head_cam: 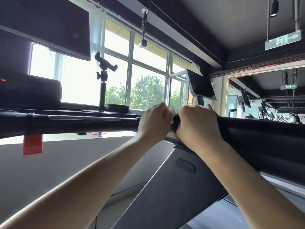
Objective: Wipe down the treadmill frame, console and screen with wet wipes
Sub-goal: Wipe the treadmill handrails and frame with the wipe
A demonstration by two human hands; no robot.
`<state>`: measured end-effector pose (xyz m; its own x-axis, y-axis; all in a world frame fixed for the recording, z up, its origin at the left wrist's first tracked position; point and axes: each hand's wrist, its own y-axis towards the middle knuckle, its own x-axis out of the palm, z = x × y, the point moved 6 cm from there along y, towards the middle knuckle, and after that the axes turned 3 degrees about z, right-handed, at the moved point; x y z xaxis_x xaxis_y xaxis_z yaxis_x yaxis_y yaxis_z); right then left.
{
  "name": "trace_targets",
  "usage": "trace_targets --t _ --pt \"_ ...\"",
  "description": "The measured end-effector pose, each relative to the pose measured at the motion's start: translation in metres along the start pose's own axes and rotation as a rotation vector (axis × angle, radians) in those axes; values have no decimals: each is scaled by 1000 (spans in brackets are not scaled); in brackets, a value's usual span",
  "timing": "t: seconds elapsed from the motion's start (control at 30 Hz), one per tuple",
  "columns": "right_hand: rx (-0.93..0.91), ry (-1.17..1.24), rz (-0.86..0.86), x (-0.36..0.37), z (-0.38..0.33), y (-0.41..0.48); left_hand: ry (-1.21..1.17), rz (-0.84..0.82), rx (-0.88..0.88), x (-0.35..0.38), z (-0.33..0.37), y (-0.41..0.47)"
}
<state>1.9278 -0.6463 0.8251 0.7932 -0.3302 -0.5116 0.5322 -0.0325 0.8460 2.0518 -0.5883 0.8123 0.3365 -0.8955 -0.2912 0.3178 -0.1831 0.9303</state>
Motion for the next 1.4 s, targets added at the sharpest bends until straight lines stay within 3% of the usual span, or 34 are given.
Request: trace_targets --t 0.13,0.27,0.43,0.57,0.73,0.9,1.07,1.27,1.4 --pt "26 5 10 -4 2 9 -8 -88 -5 0 -2 7" --pt "28 -3 53 -9 0 14 177 -161 28 -12 -16 23" --pt "16 -8 65 -10 1 24 459 -335 124 -18 -18 42" --pt "28 -42 15 -9 6 43 458 -516 70 -7 -34 66" --pt "36 -69 -223 7 12 88 536 -710 -86 -3 -55 89" --pt "26 -64 -455 17 8 99 414 -786 -267 -15 -76 83" --pt "9 14 -662 12 9 101 353 -687 -293 -33 -73 62" --pt "-61 25 -908 14 12 107 174 -602 -656 -27 -68 59" --pt "-67 3 -986 17 11 102 246 -632 -674 -24 -65 60"
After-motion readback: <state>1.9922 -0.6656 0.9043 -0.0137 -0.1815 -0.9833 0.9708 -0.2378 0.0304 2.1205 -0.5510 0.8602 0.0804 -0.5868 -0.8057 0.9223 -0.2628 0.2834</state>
